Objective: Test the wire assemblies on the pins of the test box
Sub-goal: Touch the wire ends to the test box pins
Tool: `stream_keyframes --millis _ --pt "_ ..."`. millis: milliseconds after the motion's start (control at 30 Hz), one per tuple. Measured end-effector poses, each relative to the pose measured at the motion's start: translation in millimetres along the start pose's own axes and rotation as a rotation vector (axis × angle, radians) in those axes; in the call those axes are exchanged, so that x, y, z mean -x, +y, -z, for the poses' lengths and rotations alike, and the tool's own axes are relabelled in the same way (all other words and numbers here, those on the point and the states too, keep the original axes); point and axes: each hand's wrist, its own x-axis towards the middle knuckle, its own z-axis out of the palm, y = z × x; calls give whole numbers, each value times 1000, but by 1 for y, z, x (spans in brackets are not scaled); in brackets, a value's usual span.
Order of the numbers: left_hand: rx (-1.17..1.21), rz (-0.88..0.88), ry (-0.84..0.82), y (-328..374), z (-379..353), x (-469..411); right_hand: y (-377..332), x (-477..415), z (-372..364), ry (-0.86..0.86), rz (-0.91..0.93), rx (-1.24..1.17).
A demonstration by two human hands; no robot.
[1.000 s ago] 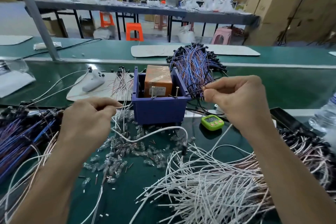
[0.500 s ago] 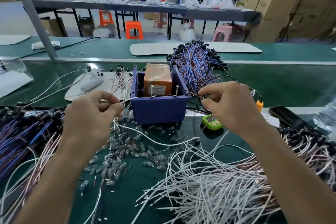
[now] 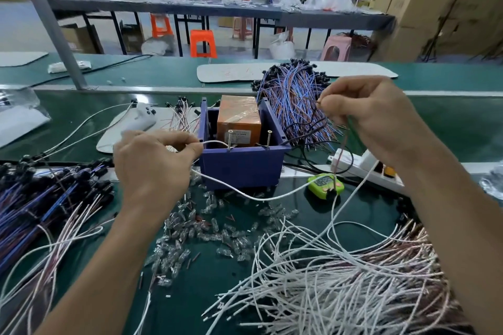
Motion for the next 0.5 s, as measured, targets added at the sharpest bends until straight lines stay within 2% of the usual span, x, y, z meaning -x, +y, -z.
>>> stream_keyframes --millis 133,267,367,500 --pt "31 83 13 -12 -10 -1 6 -2 -2 -29 -199 -187" --pt "125 198 8 -19 -14 -1 24 4 -24 3 -322 -64" --pt "155 235 2 -20 -14 -1 30 9 -34 -46 -340 -38" --pt "189 278 -6 -20 -15 -3 30 12 -34 -101 -260 137"
